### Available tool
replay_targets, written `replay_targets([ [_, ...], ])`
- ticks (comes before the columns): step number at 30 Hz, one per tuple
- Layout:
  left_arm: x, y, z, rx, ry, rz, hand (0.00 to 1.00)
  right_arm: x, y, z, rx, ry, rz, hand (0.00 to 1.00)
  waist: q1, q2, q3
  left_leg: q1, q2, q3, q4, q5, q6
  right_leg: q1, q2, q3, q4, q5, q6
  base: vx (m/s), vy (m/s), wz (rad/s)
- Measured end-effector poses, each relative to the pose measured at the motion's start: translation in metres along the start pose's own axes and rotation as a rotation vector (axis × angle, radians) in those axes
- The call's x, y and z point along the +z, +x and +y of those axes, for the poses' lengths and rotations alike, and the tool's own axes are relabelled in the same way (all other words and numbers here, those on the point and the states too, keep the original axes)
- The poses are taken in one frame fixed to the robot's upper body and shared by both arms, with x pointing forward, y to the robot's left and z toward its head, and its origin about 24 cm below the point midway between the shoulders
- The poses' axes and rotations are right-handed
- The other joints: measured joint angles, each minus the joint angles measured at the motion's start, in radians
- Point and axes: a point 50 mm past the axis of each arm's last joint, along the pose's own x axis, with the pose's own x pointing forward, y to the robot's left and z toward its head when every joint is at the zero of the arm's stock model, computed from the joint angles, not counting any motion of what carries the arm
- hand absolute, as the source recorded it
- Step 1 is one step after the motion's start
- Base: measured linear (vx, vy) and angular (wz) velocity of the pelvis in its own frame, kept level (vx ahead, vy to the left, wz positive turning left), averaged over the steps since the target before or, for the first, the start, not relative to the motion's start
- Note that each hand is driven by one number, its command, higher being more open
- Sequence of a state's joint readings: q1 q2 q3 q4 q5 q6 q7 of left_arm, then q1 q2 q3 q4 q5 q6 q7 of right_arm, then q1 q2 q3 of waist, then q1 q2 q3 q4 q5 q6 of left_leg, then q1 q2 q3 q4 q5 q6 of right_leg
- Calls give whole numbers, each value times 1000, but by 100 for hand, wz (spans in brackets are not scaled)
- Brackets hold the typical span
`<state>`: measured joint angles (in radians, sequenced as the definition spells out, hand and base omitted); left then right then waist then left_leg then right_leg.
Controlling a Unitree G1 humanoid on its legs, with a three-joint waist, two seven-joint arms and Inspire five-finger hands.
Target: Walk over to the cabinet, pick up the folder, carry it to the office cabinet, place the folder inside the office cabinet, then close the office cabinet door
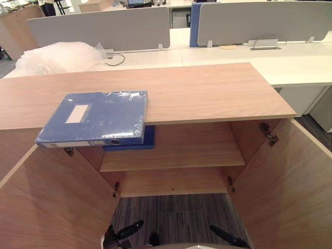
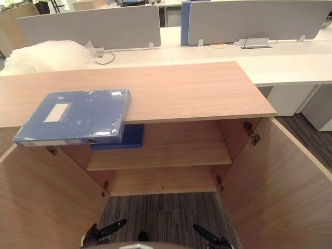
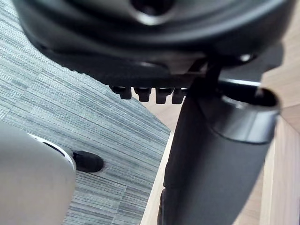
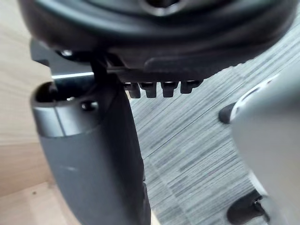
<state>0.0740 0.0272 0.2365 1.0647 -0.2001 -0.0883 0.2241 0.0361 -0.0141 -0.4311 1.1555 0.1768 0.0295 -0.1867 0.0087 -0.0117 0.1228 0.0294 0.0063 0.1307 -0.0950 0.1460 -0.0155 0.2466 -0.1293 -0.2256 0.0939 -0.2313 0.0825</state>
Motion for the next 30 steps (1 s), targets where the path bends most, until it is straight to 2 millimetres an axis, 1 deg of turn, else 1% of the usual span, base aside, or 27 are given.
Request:
replay_targets([
  [2,-1,0,1,-22,-50,14,100,0,0,-3,-1,-22,-1,100,-11,-7,4,-3,-8,-7,0,0,1,1,-7,-11,1,-4,6,-18,25,10],
  [3,-1,0,3,-33,-103,17,100,-1,0,-3,4,-22,4,100,-12,-9,5,-5,-12,-10,0,0,2,1,-9,-14,0,-5,8,3,23,12],
  [4,1,-1,4,-48,-184,10,100,-2,0,-2,14,-25,9,100,-12,-16,10,-9,-17,-16,0,1,4,1,-11,-19,-2,-6,9,10,21,12],
  [5,3,-1,5,-56,-227,3,100,-2,0,-1,21,-28,11,100,-11,-21,12,-11,-21,-21,0,1,4,1,-12,-22,-2,-7,12,20,17,19],
  [7,14,-7,5,-101,-376,-58,100,-1,0,3,42,-61,11,100,-9,-33,13,-24,-35,-39,1,2,6,1,-21,-42,-5,-7,15,37,28,24],
  [9,23,-16,-2,-162,-454,-107,100,0,0,6,53,-91,9,100,-6,-33,12,-29,-42,-45,1,0,9,0,-26,-46,-6,-5,19,33,33,13],
  [11,34,-23,-9,-220,-497,-155,100,3,-1,14,79,-128,2,100,7,-30,11,-30,-45,-46,1,-1,12,0,-28,-48,-6,-4,20,20,42,4],
  [12,44,-29,-13,-252,-523,-201,100,4,-2,20,101,-143,-3,100,15,-29,11,-30,-45,-47,0,-1,12,0,-28,-49,-5,-4,21,0,0,0],
  [13,49,-32,-15,-265,-534,-225,100,4,-2,23,113,-156,-9,100,18,-27,11,-31,-45,-48,0,-1,12,1,-28,-50,-4,-4,21,-6,18,6],
  [14,58,-38,-18,-289,-548,-270,100,7,-3,24,121,-175,-22,100,23,-23,10,-31,-44,-52,0,-1,12,1,-27,-53,-1,-3,21,-10,13,9],
  [15,67,-43,-20,-300,-537,-313,100,7,-3,26,125,-195,-29,100,30,-17,7,-30,-40,-55,0,-2,13,2,-27,-56,4,-3,21,-11,10,9],
  [16,71,-45,-21,-296,-523,-334,100,7,-3,26,124,-214,-34,100,33,-13,6,-30,-40,-57,0,-2,13,2,-26,-59,7,-3,21,-13,11,10],
  [18,84,-51,-20,-262,-502,-410,100,10,-4,26,118,-229,-51,100,38,-4,3,-28,-37,-63,0,-3,15,3,-26,-69,19,-3,21,-17,16,9],
  [21,96,-58,-13,-180,-450,-497,100,9,-4,24,107,-225,-61,100,41,-2,2,-27,-36,-71,0,-7,13,4,-28,-75,27,-3,21,-17,28,8],
  [22,97,-60,-12,-160,-427,-515,100,7,-4,23,103,-224,-60,100,42,-2,1,-28,-35,-72,0,-7,13,4,-28,-75,28,-3,20,-14,27,5],
  [25,114,-79,-3,-52,-327,-661,100,0,-5,17,86,-215,-50,100,49,-13,-8,-31,-31,-84,0,-7,11,-1,-23,-77,42,-2,20,-10,21,10],
  [26,118,-81,-2,-34,-310,-687,100,0,-5,16,80,-215,-49,100,51,-15,-10,-30,-31,-86,0,-7,11,-2,-23,-78,46,-2,20,-4,12,10],
  [28,129,-92,1,12,-272,-769,100,-4,-6,13,71,-214,-40,100,66,-20,-22,-30,-30,-91,0,-8,11,-4,-22,-78,56,-2,20,-3,16,7],
  [30,136,-100,4,68,-233,-830,100,-8,-6,11,64,-214,-32,100,74,-28,-34,-31,-30,-93,0,-8,11,-4,-22,-79,58,-2,20,-1,21,5],
])
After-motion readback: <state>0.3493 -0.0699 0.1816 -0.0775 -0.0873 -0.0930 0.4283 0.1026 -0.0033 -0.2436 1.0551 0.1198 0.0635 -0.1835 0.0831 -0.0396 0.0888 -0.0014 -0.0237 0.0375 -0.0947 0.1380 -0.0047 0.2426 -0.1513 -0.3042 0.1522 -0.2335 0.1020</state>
